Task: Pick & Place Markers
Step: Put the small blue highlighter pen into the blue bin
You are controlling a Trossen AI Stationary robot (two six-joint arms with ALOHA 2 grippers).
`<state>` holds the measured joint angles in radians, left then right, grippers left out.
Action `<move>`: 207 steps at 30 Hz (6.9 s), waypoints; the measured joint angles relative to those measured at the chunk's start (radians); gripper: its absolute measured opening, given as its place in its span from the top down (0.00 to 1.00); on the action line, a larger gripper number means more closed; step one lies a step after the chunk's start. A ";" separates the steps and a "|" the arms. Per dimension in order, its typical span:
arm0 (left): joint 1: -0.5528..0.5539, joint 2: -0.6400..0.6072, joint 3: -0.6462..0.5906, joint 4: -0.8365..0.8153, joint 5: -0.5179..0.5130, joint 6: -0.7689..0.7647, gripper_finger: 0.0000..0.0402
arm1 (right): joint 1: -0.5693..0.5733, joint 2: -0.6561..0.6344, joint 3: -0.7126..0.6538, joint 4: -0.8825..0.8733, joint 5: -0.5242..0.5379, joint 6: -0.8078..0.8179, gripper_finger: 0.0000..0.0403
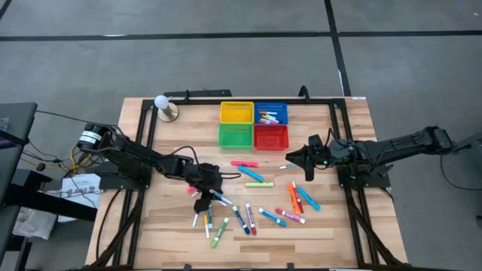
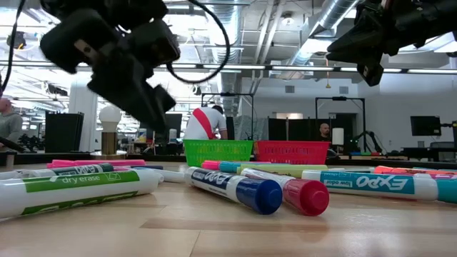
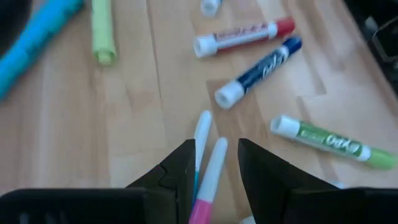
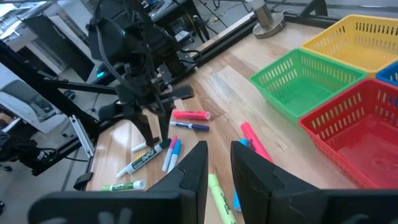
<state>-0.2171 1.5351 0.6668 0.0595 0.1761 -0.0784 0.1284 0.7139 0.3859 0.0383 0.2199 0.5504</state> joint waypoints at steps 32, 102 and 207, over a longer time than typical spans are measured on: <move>0.003 0.139 0.002 0.006 -0.142 0.030 0.70 | 0.000 0.000 0.000 0.000 0.001 0.012 0.85; 0.183 -0.173 0.001 0.387 -0.251 -0.009 0.85 | -0.047 0.084 0.001 0.258 0.005 0.079 0.85; 0.374 -0.173 0.041 0.592 -0.262 -0.084 0.85 | -0.371 0.801 0.569 0.463 -0.326 -0.185 0.72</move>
<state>0.1570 1.3624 0.7078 0.6519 -0.0859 -0.1623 -0.2424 1.5154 0.9546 0.5011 -0.1064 0.3654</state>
